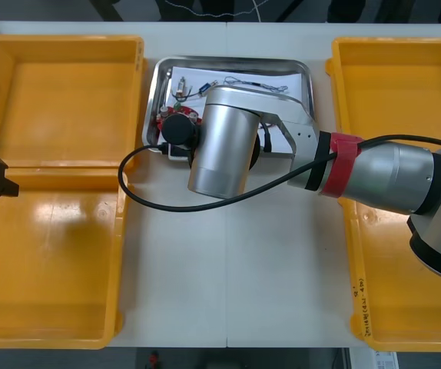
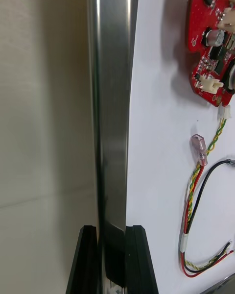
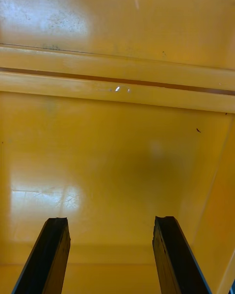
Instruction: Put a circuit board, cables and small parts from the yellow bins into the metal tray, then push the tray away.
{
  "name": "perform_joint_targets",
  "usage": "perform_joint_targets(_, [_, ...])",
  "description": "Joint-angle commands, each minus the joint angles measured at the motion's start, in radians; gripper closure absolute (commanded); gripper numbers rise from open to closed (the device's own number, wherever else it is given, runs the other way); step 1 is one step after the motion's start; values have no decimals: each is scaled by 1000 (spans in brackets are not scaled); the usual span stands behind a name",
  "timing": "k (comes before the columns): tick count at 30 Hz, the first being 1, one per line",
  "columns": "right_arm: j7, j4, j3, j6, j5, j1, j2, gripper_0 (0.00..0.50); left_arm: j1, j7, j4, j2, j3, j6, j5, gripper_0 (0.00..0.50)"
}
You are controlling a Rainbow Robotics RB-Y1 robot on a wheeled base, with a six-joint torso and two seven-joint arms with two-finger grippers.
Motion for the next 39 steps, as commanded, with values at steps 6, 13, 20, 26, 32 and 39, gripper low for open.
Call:
perform_joint_targets(6, [-15,55,17,-103,-4,-70,0,500,18,55,-29,45,28,6,9,0])
perform_joint_targets(13, [-7,112,33,-183,1,-87,-6,500,18,55,-29,45,28,6,9,0])
perform_joint_targets(20, [13,150,48,-276,1,-92,-28,500,18,55,-29,45,28,6,9,0])
perform_joint_targets(26, [28,201,74,-349,2,-110,-39,500,18,55,-29,45,28,6,9,0])
perform_joint_targets(32, [51,255,74,-393,12,-116,-39,500,18,55,-29,45,28,6,9,0])
perform_joint_targets(39, [57,287,74,-434,13,-118,-37,500,18,55,-29,45,28,6,9,0])
